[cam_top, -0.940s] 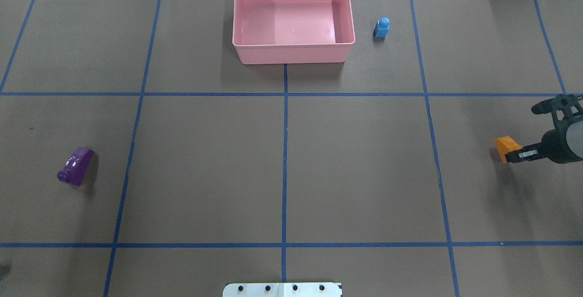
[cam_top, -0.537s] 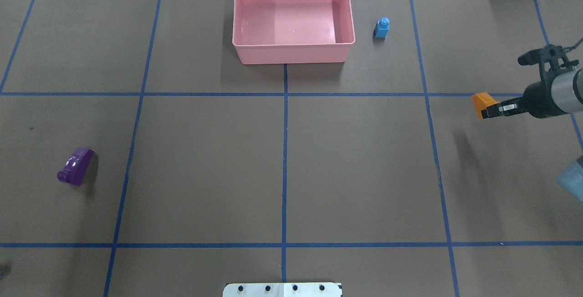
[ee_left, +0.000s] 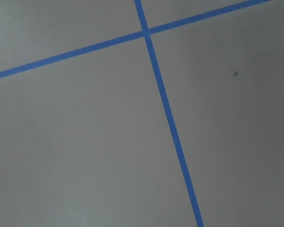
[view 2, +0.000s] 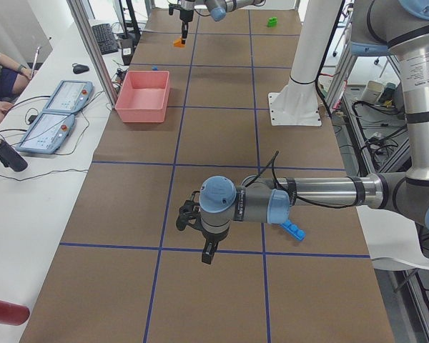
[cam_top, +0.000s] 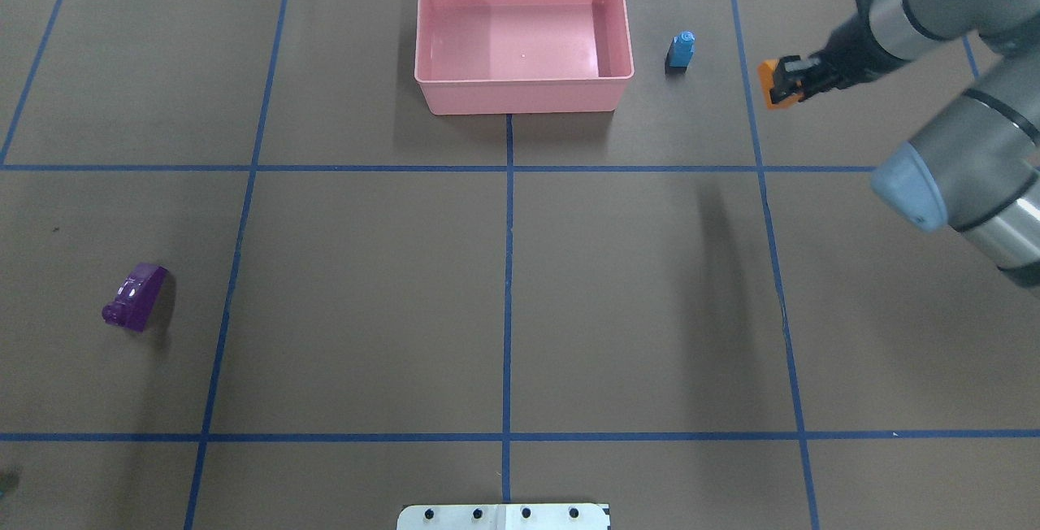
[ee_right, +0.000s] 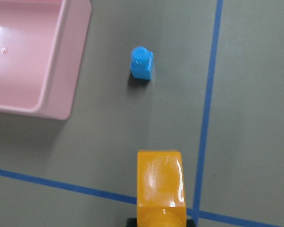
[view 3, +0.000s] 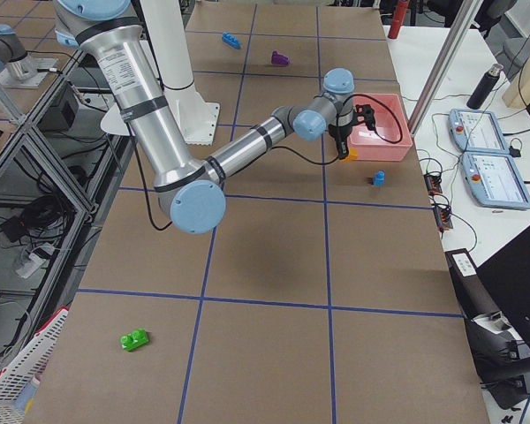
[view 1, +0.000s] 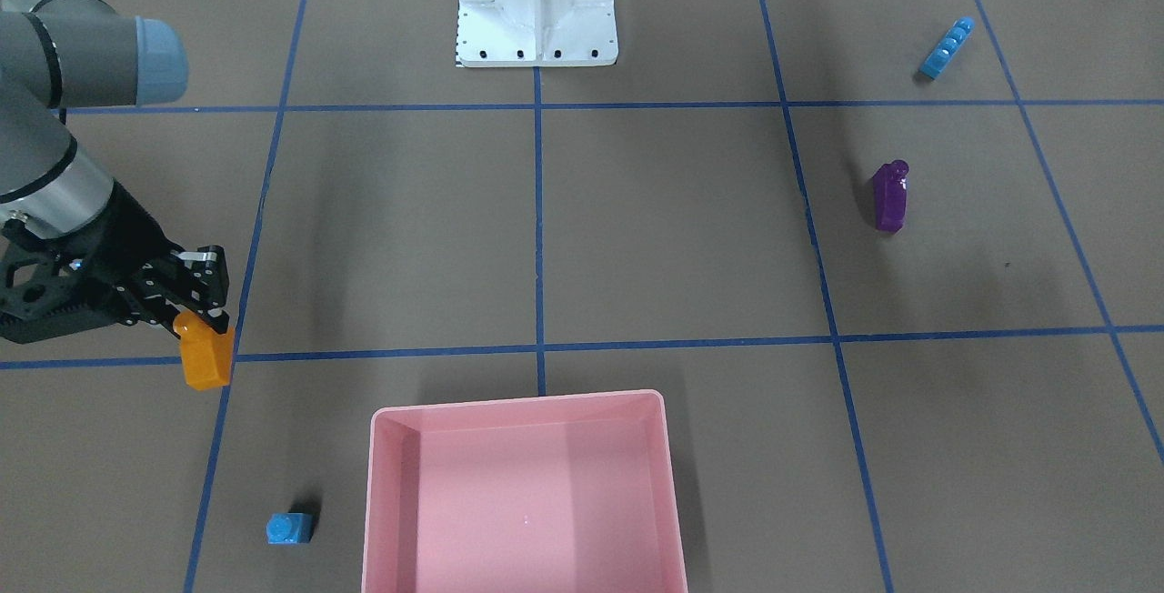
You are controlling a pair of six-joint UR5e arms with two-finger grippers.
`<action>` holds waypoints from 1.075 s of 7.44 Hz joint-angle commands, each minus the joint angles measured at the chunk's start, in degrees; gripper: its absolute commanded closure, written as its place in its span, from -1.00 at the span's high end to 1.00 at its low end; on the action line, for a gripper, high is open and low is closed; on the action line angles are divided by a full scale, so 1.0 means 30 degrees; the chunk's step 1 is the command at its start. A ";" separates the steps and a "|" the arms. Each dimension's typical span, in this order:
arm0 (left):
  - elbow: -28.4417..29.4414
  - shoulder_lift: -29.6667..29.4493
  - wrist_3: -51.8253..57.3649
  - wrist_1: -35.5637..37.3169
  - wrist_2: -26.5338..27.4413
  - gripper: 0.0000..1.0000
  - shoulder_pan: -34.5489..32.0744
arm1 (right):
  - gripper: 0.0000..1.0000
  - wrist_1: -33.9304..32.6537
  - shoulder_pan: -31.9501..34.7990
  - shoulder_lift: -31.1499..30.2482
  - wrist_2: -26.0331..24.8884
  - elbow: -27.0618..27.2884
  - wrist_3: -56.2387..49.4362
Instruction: Put all blocks into box
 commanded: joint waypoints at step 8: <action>0.0029 -0.0005 0.0000 -0.0003 -0.0001 1.00 0.0001 | -1.00 0.2854 -0.2374 1.0316 -0.2828 -1.4454 0.1877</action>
